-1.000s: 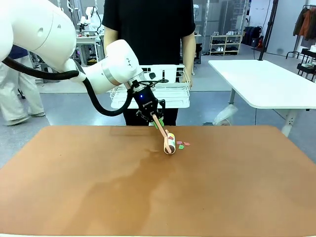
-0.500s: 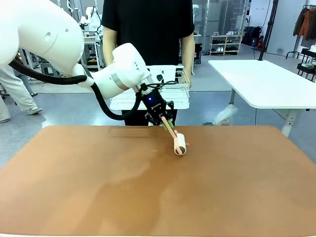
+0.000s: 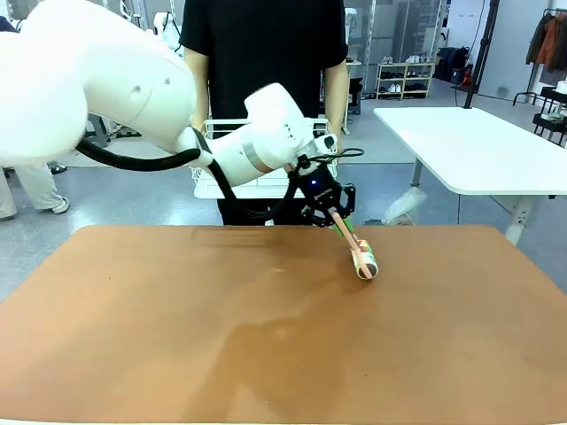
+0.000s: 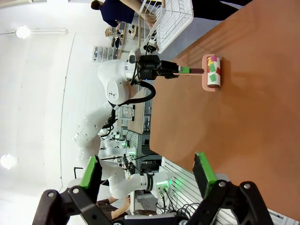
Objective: Clean the table.
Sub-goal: Clean the table with the Lint Roller when the human lifts the Dish drying rack.
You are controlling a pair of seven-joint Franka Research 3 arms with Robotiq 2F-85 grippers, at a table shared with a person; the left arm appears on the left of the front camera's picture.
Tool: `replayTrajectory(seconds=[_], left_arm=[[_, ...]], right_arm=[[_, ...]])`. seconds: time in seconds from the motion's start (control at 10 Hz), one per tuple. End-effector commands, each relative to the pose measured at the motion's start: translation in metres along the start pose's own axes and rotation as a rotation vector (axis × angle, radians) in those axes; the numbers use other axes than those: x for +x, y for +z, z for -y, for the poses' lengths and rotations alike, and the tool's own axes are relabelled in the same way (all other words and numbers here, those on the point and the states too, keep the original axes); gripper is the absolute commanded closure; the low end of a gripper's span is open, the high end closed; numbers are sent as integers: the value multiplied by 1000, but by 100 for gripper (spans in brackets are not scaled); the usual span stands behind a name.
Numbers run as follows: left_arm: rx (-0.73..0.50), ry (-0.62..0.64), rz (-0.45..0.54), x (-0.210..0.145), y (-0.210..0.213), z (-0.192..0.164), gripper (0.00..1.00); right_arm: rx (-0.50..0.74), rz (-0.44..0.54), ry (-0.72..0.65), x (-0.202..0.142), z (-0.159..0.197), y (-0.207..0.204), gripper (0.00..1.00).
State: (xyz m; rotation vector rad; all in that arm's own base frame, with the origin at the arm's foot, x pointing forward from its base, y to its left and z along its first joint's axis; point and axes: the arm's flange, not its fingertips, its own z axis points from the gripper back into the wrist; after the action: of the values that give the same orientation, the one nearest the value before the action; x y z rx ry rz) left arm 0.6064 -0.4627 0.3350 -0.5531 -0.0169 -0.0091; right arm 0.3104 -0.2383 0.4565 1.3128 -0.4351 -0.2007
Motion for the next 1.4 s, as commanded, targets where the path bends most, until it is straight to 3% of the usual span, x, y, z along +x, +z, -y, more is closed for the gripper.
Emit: replayTrajectory(seconds=[0.0,0.4,0.8,0.9,1.1,1.3], left_arm=[[109,26,-23,-5,-48,-7,79],[63,13,-22,-13,-33,15,79],[120,-129,54,-52,110,103,79],[160,-127,43,-58,135,108,79],[188,-82,-12,-56,145,95,79],[267,-150,-19,-72,163,79,79]], right_arm=[[13,3,3,-1,-4,0,0],[13,3,3,-1,-4,0,0],[13,3,3,-1,-4,0,0],[13,3,3,-1,-4,0,0],[13,3,3,-1,-4,0,0],[13,3,3,-1,-4,0,0]])
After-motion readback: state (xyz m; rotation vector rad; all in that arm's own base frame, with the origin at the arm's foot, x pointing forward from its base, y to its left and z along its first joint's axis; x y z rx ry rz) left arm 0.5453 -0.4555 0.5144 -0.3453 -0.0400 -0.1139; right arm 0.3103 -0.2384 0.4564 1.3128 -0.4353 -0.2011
